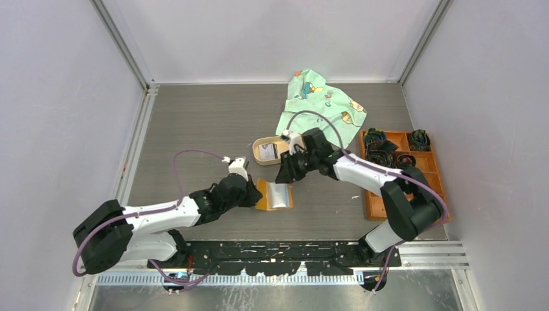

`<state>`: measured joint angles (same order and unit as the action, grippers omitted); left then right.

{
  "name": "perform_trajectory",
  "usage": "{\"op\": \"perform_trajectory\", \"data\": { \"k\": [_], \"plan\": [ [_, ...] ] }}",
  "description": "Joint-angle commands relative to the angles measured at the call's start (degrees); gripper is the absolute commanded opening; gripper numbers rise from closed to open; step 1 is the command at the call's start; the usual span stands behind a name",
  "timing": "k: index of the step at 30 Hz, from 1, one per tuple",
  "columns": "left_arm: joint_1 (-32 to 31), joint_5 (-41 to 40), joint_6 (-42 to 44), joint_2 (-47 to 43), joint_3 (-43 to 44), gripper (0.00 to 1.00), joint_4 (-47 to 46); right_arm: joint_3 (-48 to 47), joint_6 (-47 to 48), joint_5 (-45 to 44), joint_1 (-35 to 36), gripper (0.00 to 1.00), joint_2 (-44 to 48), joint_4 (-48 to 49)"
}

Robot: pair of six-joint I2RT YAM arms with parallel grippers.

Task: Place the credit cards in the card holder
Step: Open the card holder at the center of the board, then turn over the card slot in the card holder.

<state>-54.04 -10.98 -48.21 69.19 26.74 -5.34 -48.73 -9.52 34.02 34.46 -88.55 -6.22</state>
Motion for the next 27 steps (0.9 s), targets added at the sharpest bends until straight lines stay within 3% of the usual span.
{"op": "perform_trajectory", "data": {
  "k": [1, 5, 10, 20, 27],
  "plan": [
    [-0.03, -7.33, -4.8, -4.28, 0.09, 0.0, 0.59, -0.63, -6.22, 6.03, -4.09, 0.4, 6.41, -2.65],
    [0.28, -9.04, -6.46, -5.12, 0.06, 0.0, -0.72, 2.29, -8.38, 7.09, -5.77, 0.49, 8.52, -0.38],
    [1.06, -7.65, -7.73, -4.04, -0.32, 0.0, -4.44, 5.12, -15.27, 8.42, -9.83, 0.53, 8.27, 5.76],
    [2.04, -5.96, -11.7, -2.06, -2.74, 0.0, -8.92, 7.69, -19.49, 7.24, -10.0, 0.52, 5.4, 12.07],
    [2.67, -4.08, -13.82, -0.25, -4.25, 0.0, -10.96, 5.62, -18.48, 8.92, -9.39, 0.5, 1.57, 8.51]
  ]
}}
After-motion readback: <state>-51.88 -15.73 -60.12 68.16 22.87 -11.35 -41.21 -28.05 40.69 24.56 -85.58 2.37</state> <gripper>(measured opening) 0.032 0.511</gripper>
